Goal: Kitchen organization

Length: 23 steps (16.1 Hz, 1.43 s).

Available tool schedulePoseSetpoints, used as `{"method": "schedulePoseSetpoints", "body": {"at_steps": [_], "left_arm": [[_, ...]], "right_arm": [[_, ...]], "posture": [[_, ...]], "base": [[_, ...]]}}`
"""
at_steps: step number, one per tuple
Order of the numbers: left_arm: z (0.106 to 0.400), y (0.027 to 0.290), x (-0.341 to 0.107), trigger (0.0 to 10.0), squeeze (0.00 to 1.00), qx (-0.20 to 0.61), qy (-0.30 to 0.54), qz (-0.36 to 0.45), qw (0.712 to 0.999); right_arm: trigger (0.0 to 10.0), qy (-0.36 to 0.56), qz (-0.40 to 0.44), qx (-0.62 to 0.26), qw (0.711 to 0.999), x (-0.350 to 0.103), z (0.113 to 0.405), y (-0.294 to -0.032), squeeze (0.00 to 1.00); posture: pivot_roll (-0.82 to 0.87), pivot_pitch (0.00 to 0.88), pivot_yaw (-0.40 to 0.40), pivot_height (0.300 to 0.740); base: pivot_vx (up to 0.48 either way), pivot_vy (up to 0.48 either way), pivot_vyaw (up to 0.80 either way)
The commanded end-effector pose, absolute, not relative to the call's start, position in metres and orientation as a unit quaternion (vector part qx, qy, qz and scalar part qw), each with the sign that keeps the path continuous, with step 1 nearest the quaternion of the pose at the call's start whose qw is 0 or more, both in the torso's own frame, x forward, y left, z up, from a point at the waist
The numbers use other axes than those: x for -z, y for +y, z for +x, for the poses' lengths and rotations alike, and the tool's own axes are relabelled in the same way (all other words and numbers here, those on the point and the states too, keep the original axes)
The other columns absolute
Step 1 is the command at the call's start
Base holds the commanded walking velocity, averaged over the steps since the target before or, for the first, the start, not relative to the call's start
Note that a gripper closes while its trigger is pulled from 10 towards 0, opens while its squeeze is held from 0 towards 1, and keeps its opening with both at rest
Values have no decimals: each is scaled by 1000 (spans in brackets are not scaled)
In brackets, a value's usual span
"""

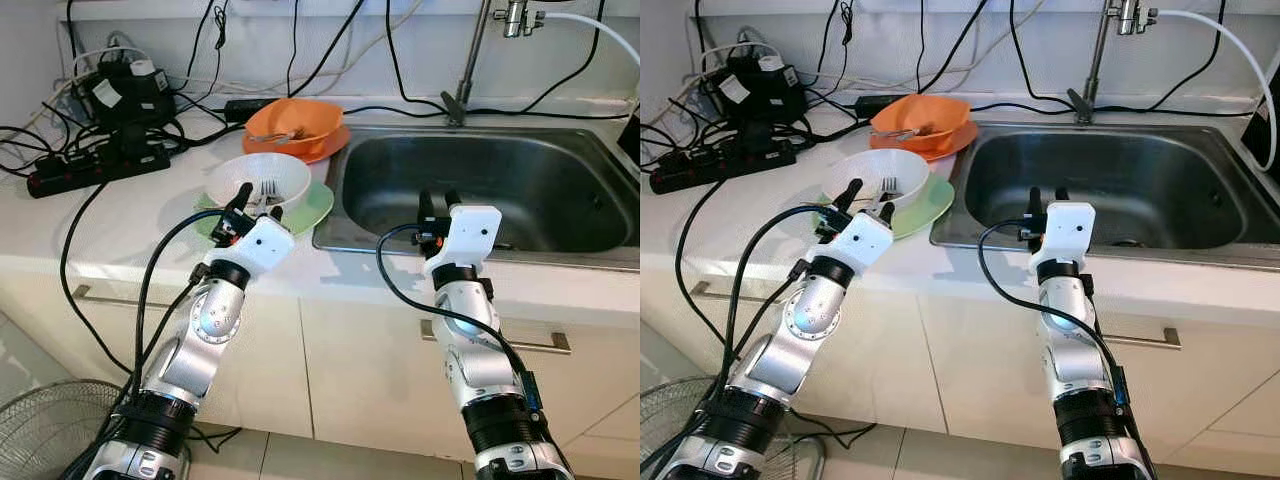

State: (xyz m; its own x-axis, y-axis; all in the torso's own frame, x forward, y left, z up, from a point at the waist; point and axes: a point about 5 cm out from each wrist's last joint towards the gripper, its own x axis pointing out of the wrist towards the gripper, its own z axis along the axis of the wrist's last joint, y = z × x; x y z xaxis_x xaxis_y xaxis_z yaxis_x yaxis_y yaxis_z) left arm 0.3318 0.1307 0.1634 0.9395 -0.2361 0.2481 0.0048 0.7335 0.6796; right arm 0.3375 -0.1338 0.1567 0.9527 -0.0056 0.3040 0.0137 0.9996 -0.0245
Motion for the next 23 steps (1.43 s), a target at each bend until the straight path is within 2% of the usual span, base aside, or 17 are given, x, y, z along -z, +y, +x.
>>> {"method": "schedulePoseSetpoints", "body": {"at_steps": [1, 2, 3, 4, 5, 19, 23], "left_arm": [[331, 135, -160, 10000, 0, 58, -153, 365, 917], [331, 135, -160, 10000, 0, 57, -153, 364, 917], [331, 135, -160, 7765, 0, 57, -154, 362, 918], [331, 133, -161, 1020, 0, 58, -157, 359, 918], [331, 131, -161, 0, 0, 62, -162, 358, 917], [330, 126, -168, 0, 0, 71, -185, 358, 912], [327, 119, -179, 0, 0, 79, -223, 353, 905]], "right_arm": [[10000, -165, -6, 3, 986, -163, 340, -132, 0], [10000, -165, -5, 3, 986, -163, 340, -133, 0], [10000, -165, -5, 3, 986, -163, 340, -133, 0], [10000, -165, -6, 3, 986, -163, 340, -132, 0], [10000, -165, -5, 2, 986, -163, 339, -132, 0], [10000, -162, -4, 2, 987, -161, 340, -131, 0], [10000, -163, -4, 2, 987, -161, 340, -130, 0]], "posture": [[37, 0, 63, 740], [37, 0, 63, 740], [37, 0, 63, 740], [38, 0, 62, 740], [37, 0, 62, 740], [35, 0, 65, 740], [38, 0, 64, 740]], "base": [[0, 0, 0], [0, 0, 0], [0, 0, 0], [0, 0, 0], [0, 0, 0], [0, 0, 0], [0, 0, 0]]}}
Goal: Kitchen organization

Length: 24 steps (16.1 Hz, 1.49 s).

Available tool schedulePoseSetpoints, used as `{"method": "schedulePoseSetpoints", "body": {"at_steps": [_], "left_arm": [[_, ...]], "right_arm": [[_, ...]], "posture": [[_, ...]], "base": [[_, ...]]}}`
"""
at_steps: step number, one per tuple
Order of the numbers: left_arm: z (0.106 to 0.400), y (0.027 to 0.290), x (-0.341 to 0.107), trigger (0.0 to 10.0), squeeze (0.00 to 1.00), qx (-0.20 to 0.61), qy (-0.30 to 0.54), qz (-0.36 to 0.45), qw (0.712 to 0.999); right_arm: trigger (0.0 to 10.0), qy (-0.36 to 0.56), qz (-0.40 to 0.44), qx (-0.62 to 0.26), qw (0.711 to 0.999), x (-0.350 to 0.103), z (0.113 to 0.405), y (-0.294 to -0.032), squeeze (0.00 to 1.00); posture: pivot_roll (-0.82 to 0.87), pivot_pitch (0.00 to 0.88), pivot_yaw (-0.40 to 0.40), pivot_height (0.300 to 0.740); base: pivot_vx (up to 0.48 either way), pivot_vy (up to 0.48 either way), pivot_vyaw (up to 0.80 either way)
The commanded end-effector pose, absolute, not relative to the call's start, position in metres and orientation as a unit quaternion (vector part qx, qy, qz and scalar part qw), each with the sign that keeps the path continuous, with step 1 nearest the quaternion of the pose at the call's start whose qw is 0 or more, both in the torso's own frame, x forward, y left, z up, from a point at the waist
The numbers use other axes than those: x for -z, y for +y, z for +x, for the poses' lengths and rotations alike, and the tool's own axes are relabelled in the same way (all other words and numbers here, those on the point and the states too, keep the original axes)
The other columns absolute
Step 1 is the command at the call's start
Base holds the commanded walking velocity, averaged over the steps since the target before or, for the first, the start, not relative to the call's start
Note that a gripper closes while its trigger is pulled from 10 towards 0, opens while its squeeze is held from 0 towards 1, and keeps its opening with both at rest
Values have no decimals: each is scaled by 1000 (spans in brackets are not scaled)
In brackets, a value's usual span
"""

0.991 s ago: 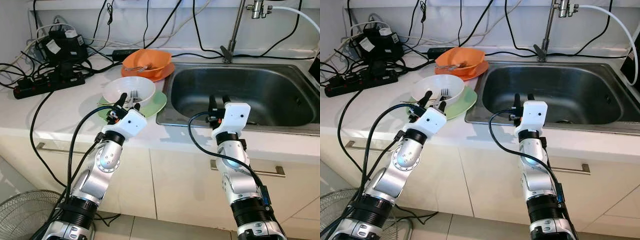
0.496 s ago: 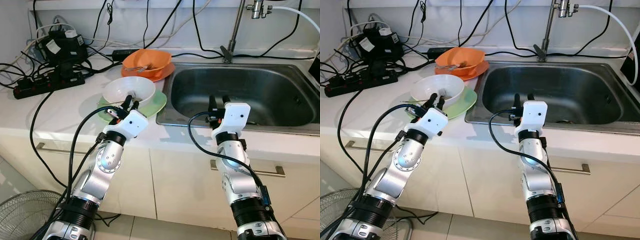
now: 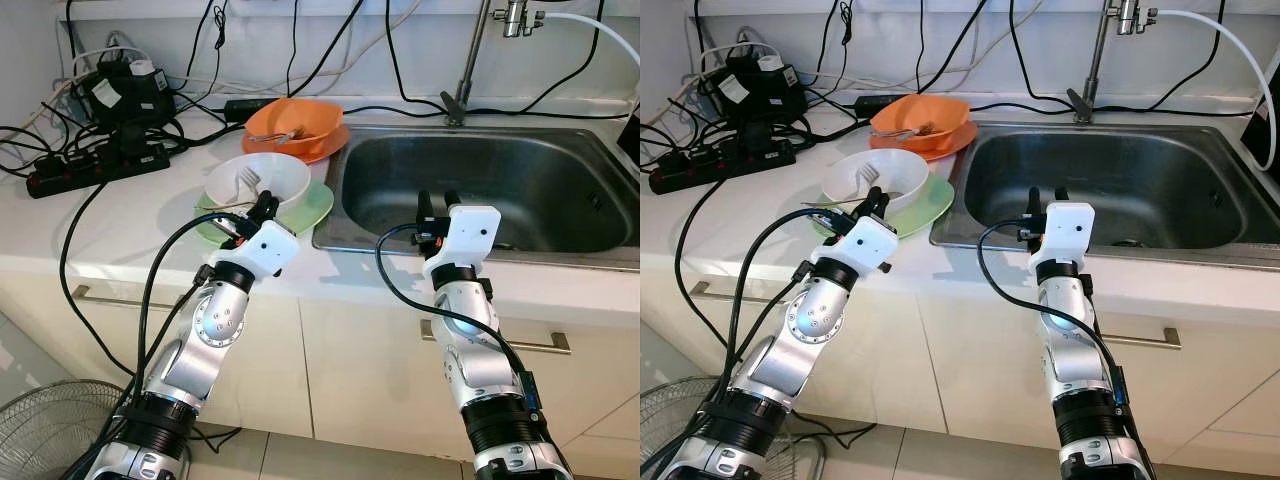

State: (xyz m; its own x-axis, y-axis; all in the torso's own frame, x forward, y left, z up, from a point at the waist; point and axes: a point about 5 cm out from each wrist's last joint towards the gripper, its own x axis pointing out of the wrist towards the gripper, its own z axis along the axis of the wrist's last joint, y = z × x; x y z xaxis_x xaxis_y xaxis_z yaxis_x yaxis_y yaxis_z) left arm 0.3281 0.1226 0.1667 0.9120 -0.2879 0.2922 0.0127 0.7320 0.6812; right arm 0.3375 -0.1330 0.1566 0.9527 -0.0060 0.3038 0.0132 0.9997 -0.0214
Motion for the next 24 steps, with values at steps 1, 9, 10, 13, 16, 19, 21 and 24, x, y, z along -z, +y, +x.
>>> {"method": "schedulePoseSetpoints", "body": {"at_steps": [1, 9, 10, 13, 16, 19, 21, 24], "left_arm": [[326, 114, -186, 0, 0, 84, -246, 358, 897], [311, 74, -258, 10000, 0, 139, -393, 344, 841], [308, 61, -258, 10000, 0, 176, -384, 290, 859], [309, 47, -255, 10000, 0, 230, -332, 115, 907], [304, 32, -253, 10000, 0, 290, -281, 9, 915], [304, 35, -246, 10000, 0, 312, -247, -39, 917], [305, 37, -245, 10000, 0, 317, -239, -52, 916], [305, 37, -245, 10000, 0, 317, -239, -52, 916]], "right_arm": [[10000, -163, -3, 1, 987, -161, 340, -129, 0], [10000, -165, -6, 3, 986, -162, 340, -130, 0], [10000, -165, -8, 3, 986, -162, 341, -130, 714], [10000, -179, -63, 3, 982, -164, 340, -129, 1000], [10000, -209, -189, -27, 959, -166, 336, -118, 0], [10000, -214, -200, -28, 956, -166, 336, -116, 0], [10000, -216, -206, -30, 954, -166, 336, -115, 0], [10000, -216, -206, -30, 954, -166, 336, -115, 0]], "posture": [[38, 0, 64, 740], [40, 0, 61, 740], [41, 0, 63, 740], [31, 0, 70, 740], [28, 0, 73, 740], [30, 0, 75, 740], [32, 0, 75, 740], [32, 0, 75, 740]], "base": [[0, 0, 0], [0, 0, 0], [0, 0, 0], [0, 0, 0], [0, 0, 0], [0, 0, 0], [0, 0, 0], [0, 0, 0]]}}
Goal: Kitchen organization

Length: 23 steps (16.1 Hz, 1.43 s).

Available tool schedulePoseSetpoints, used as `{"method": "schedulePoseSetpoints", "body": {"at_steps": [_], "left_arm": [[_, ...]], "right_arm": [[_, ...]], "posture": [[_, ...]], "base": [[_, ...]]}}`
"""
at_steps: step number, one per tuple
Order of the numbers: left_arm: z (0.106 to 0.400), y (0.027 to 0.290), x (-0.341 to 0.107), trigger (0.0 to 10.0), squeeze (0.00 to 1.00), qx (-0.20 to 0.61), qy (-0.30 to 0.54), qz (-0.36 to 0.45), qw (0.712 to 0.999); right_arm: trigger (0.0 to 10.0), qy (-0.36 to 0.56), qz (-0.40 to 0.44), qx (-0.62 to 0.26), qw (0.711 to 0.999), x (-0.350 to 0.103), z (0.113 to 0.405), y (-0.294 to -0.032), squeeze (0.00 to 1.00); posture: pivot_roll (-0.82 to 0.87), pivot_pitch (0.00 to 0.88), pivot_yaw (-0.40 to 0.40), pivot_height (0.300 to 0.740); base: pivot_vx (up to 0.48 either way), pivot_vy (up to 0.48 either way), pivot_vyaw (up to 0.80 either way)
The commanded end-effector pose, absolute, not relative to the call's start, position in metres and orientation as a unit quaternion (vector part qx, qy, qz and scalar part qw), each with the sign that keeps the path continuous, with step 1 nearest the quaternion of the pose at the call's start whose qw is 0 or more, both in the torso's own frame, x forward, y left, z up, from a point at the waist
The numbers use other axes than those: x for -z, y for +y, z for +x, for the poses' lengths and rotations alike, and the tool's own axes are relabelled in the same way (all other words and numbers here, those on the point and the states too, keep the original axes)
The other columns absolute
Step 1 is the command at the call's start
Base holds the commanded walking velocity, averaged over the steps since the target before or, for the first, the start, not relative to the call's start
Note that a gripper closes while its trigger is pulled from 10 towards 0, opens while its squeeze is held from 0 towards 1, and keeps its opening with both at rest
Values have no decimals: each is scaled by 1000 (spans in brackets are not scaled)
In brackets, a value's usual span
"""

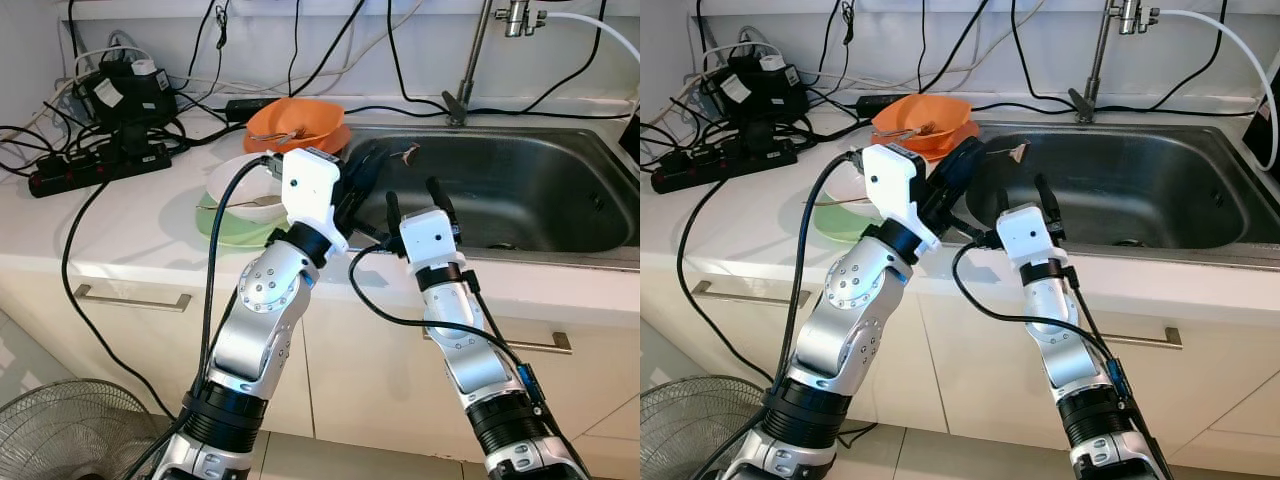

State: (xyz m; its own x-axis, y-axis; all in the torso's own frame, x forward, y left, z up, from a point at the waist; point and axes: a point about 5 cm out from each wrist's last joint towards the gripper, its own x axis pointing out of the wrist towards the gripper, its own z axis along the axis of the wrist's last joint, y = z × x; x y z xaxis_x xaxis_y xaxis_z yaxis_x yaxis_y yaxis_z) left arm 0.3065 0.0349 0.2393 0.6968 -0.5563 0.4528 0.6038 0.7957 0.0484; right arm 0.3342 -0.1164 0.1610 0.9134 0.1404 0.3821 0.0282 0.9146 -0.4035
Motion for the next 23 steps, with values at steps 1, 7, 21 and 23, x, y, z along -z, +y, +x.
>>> {"method": "schedulePoseSetpoints", "body": {"at_steps": [1, 7, 21, 23], "left_arm": [[305, 37, -245, 10000, 0, 317, -239, -52, 916], [305, 37, -245, 10000, 0, 317, -239, -52, 916], [305, 56, -235, 10000, 0, 358, -159, -161, 906], [305, 54, -235, 10000, 0, 364, -155, -161, 904]], "right_arm": [[10000, -216, -206, -30, 954, -166, 336, -115, 0], [10000, -216, -206, -30, 954, -166, 336, -115, 0], [10000, -221, -217, -22, 951, -164, 336, -113, 0], [10000, -222, -217, -23, 950, -164, 335, -113, 0]], "posture": [[32, 0, 75, 740], [32, 0, 75, 740], [22, 0, 81, 740], [22, 0, 82, 740]], "base": [[0, 0, 0], [0, 0, 0], [0, 0, 0], [0, 0, 0]]}}
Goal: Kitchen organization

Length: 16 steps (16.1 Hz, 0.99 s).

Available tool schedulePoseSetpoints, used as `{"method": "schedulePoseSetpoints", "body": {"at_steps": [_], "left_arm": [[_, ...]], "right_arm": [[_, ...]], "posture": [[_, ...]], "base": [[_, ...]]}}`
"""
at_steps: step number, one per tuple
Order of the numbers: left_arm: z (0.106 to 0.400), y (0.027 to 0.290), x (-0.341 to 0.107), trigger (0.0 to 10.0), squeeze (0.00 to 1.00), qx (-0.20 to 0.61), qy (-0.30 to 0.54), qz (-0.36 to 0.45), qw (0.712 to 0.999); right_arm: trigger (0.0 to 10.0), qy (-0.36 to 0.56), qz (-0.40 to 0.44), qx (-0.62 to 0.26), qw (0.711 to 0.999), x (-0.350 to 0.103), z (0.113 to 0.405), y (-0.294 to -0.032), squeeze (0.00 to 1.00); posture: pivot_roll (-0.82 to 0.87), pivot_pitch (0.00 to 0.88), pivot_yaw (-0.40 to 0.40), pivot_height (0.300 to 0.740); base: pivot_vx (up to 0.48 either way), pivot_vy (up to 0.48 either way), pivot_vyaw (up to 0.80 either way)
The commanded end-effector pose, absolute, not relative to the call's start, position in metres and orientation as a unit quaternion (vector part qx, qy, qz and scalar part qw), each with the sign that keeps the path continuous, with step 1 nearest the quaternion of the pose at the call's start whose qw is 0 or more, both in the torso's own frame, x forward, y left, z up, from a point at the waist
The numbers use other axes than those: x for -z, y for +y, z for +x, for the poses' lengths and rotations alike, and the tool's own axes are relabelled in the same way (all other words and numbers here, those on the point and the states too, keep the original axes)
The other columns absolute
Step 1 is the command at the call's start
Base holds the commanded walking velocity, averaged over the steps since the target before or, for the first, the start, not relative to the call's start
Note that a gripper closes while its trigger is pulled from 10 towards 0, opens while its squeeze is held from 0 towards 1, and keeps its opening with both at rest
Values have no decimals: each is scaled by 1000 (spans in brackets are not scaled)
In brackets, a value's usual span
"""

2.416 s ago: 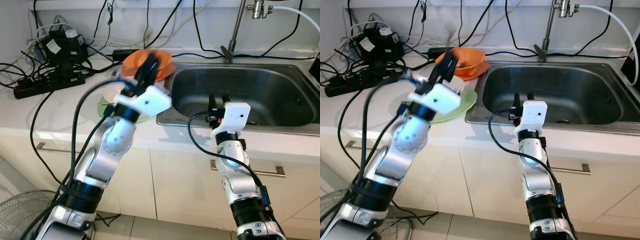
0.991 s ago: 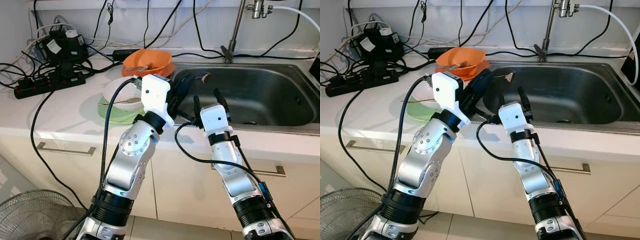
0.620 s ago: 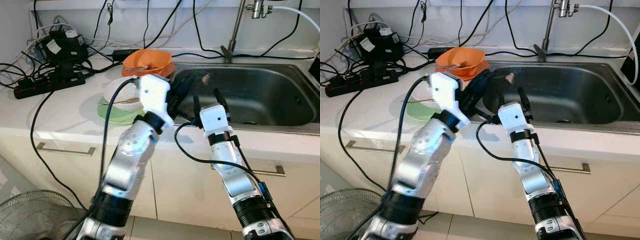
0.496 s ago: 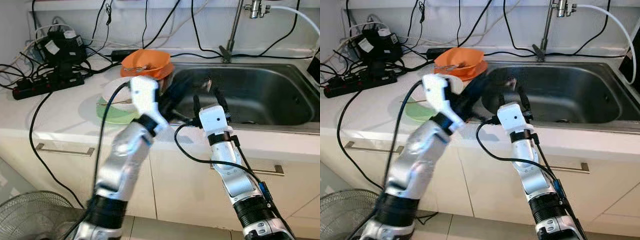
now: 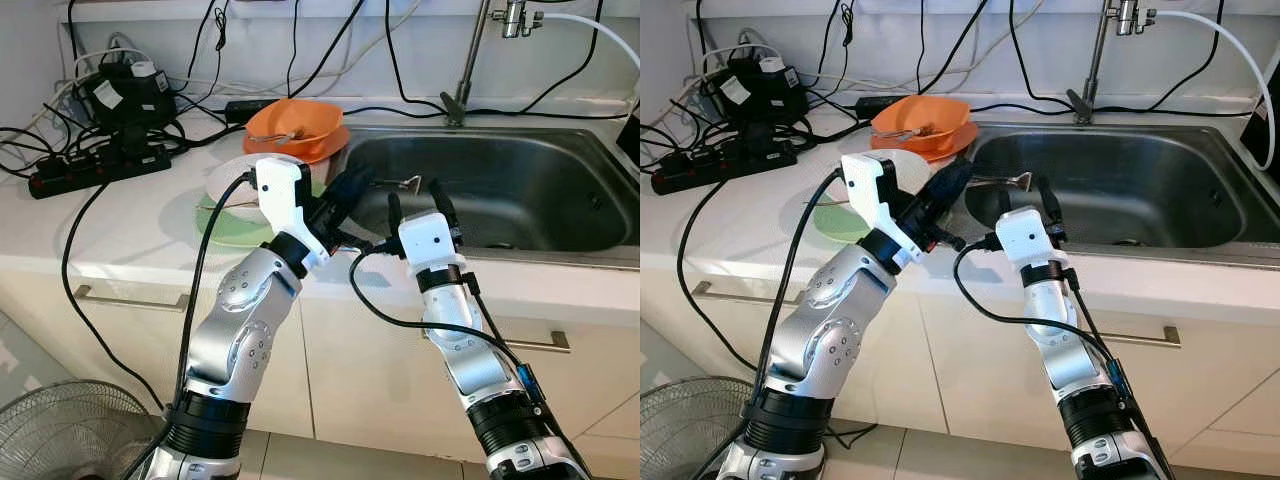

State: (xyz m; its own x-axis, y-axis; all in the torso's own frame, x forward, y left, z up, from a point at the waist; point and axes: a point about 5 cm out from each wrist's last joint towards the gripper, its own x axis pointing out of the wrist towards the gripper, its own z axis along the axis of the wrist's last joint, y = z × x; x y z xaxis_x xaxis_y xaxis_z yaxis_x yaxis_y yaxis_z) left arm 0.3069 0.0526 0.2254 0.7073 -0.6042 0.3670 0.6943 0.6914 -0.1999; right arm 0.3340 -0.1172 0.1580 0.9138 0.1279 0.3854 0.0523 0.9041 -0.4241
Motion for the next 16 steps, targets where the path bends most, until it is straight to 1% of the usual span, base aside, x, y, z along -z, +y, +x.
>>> {"method": "schedulePoseSetpoints", "body": {"at_steps": [1, 5, 10, 15, 16], "left_arm": [[305, 53, -233, 10000, 0, 371, -148, -160, 903], [305, 50, -228, 10000, 0, 376, -130, -144, 906], [304, 41, -217, 10000, 0, 392, -105, -121, 906], [305, 38, -213, 10000, 0, 396, -99, -105, 907], [305, 38, -212, 10000, 0, 395, -98, -101, 908]], "right_arm": [[10000, -224, -215, -29, 950, -164, 335, -111, 0], [10000, -225, -215, -34, 950, -164, 334, -108, 0], [10000, -228, -212, -38, 950, -165, 333, -106, 0], [10000, -230, -211, -41, 949, -166, 333, -105, 0], [4118, -231, -211, -41, 949, -166, 332, -105, 0]], "posture": [[21, 0, 83, 740], [21, 0, 86, 740], [21, 0, 88, 740], [18, 0, 89, 740], [18, 0, 89, 740]], "base": [[0, 0, 0], [0, 0, 0], [0, 0, 0], [0, 0, 0], [0, 0, 0]]}}
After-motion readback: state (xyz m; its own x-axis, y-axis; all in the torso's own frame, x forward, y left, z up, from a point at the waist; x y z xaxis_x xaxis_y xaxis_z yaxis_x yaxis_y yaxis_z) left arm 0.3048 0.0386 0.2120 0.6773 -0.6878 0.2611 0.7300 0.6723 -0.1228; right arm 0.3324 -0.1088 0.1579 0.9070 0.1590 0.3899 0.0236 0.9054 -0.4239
